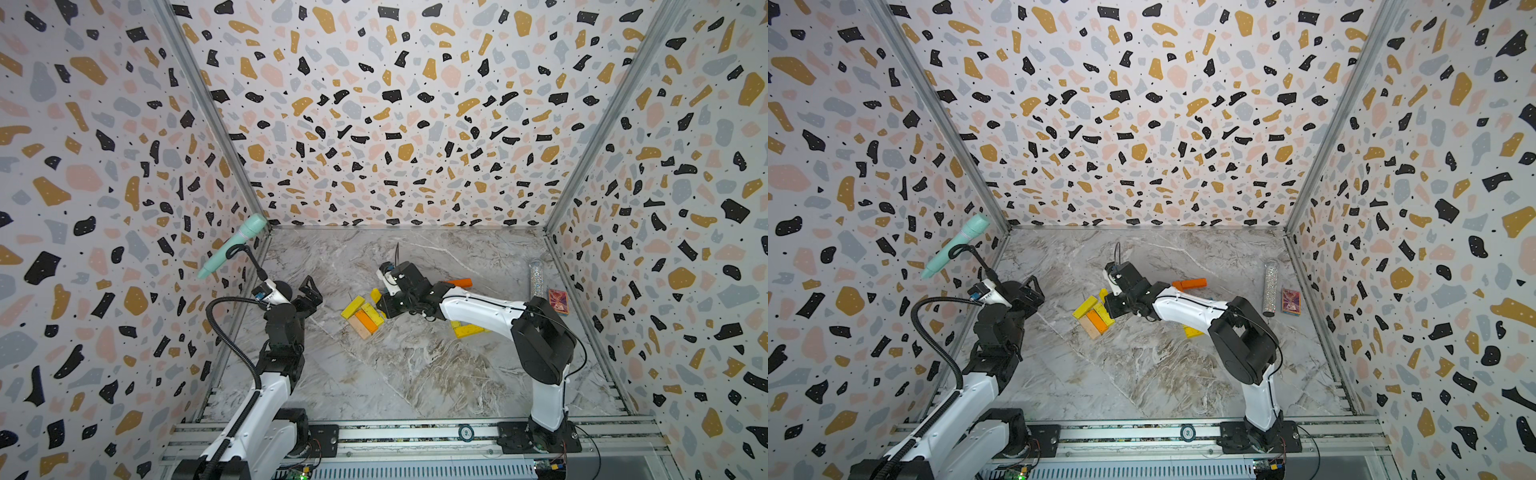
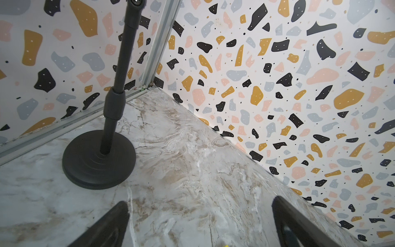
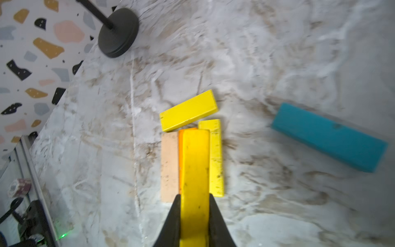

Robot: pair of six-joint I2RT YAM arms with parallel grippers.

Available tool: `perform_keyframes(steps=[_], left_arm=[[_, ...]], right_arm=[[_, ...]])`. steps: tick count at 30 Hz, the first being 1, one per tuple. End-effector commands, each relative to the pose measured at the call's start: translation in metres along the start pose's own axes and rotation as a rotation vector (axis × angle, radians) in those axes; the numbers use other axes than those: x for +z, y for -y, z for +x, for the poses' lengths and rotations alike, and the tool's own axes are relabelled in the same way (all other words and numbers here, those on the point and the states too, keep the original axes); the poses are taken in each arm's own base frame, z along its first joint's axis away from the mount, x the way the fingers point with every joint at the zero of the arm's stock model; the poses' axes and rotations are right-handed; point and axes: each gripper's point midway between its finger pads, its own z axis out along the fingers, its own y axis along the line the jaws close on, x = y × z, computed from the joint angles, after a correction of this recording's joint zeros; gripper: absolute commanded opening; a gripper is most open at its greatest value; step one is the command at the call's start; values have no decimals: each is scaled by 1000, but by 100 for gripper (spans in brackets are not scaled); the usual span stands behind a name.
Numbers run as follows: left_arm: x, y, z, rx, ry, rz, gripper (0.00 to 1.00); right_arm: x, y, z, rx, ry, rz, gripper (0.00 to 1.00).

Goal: Assemble the number 6 with building blocks
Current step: Pick up the building block from the center of the board, then place the building block at the center of the board.

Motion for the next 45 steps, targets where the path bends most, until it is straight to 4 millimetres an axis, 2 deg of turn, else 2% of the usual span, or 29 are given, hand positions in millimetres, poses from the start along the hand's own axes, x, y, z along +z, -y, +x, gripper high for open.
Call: perform_keyframes(steps=[1, 15, 21, 28, 31, 36, 39, 43, 45], left_arm=[[2, 6, -5, 10, 18, 37, 99], [2, 10, -3, 15, 6, 57, 99], [2, 11, -4, 13, 7, 59, 100], [1, 10, -5, 17, 13, 56, 99], [1, 12, -5, 14, 8, 65, 100], [4, 23, 0, 13, -22, 119, 99], [8, 29, 5, 22, -51, 150, 100], [13, 35, 12, 37, -92, 176, 95], [15, 37, 16, 41, -108, 187, 92]], right_arm=[[6, 3, 13, 31, -25, -43, 18], [40, 15, 43, 149, -63, -98, 17], [48, -2, 49, 158, -76, -152, 17], [65, -39, 48, 184, -70, -271, 17], [64, -42, 40, 198, -14, -268, 17], [46, -12, 22, 288, 146, -243, 18], [46, 4, 19, 314, 167, -229, 20], [53, 12, 18, 318, 158, -218, 40], [53, 14, 16, 316, 155, -213, 44]])
